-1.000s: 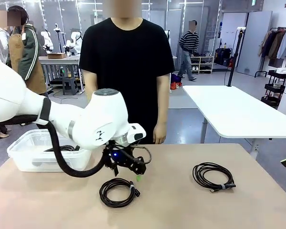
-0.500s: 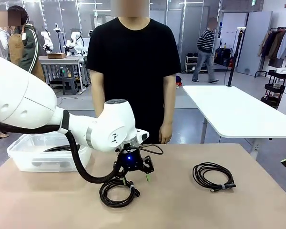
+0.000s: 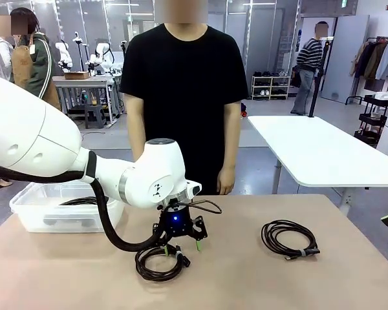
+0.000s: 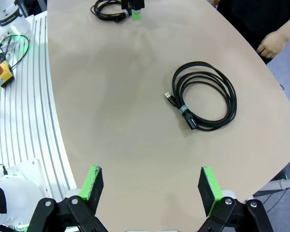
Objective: Organize and store the cables.
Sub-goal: Place the USB Extension Cable into the Organizing box.
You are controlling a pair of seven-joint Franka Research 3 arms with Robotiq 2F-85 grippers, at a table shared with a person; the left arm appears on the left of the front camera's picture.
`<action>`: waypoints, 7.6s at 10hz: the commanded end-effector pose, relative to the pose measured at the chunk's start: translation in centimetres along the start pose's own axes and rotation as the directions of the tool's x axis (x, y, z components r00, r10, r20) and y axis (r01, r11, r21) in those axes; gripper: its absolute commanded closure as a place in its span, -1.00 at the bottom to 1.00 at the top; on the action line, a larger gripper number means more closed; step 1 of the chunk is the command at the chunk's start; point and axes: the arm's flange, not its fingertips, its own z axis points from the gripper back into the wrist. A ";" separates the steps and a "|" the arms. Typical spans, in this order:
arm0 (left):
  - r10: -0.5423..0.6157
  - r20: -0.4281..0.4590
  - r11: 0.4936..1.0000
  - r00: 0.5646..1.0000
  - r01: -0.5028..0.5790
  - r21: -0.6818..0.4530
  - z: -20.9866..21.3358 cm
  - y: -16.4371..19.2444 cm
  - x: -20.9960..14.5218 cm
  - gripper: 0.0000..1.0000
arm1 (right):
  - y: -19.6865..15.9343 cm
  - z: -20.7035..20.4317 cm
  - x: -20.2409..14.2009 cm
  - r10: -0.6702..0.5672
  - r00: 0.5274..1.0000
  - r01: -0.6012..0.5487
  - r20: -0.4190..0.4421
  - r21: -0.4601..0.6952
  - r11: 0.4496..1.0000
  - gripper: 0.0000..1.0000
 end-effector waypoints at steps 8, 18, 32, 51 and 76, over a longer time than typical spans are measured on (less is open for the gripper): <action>-0.041 0.012 0.999 0.999 0.040 0.037 -0.6 1.2 -2.5 1.00 | 0.0 0.1 0.0 0.008 1.000 -0.008 0.013 0.003 1.000 -1.00; -0.194 0.242 0.980 0.951 0.176 0.093 13.5 6.1 -3.8 1.00 | 0.0 0.1 0.0 0.008 1.000 -0.008 0.013 0.003 1.000 -1.00; -0.363 0.093 0.922 0.927 0.343 0.177 14.3 26.8 14.8 1.00 | 0.0 0.1 0.0 0.008 1.000 -0.008 0.013 0.003 1.000 -1.00; -0.371 0.101 0.919 0.923 0.349 0.186 14.1 25.5 11.9 -0.64 | 0.0 0.1 0.0 0.008 1.000 -0.008 0.013 0.003 1.000 -1.00; -0.664 0.690 0.393 0.288 0.920 -0.005 20.5 43.4 -10.4 -1.00 | 0.0 0.1 0.0 0.008 1.000 -0.008 0.013 0.003 1.000 -1.00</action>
